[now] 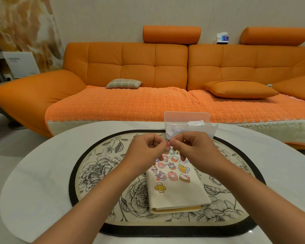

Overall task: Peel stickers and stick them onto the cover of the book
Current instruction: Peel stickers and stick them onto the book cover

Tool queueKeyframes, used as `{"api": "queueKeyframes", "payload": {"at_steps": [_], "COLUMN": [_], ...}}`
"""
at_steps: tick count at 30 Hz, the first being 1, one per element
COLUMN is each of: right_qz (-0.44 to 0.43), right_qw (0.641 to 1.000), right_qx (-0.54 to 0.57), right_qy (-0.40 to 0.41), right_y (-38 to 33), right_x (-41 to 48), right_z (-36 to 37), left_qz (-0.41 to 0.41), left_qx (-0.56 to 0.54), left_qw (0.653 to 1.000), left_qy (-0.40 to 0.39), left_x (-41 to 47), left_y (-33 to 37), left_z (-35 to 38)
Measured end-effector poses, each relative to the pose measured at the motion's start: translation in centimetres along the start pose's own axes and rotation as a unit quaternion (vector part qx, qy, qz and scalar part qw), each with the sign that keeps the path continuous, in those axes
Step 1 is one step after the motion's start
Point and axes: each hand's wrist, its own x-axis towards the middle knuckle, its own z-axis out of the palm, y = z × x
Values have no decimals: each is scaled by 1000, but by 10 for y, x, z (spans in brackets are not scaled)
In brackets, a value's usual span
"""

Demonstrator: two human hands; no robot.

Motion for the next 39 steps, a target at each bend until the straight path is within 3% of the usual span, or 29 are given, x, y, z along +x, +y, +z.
{"api": "queueKeyframes", "payload": {"at_steps": [7, 16, 23, 39], "right_qz": [-18, -89, 10, 6], "right_qw": [1000, 985, 999, 999], "right_qx": [-17, -130, 50, 34], "right_qy": [7, 66, 13, -11], "right_y": [-1, -1, -9, -12], "right_x": [-2, -6, -3, -7], "right_z": [2, 8, 0, -1], "left_qz": [-1, 12, 12, 19], "left_qx": [6, 2, -18, -7], "left_qw": [1000, 1000, 999, 1000], "left_qy": [4, 27, 36, 3], "left_x": [-1, -2, -1, -3], "left_y": [-1, -1, 2, 3], "left_z": [0, 6, 1, -1]}}
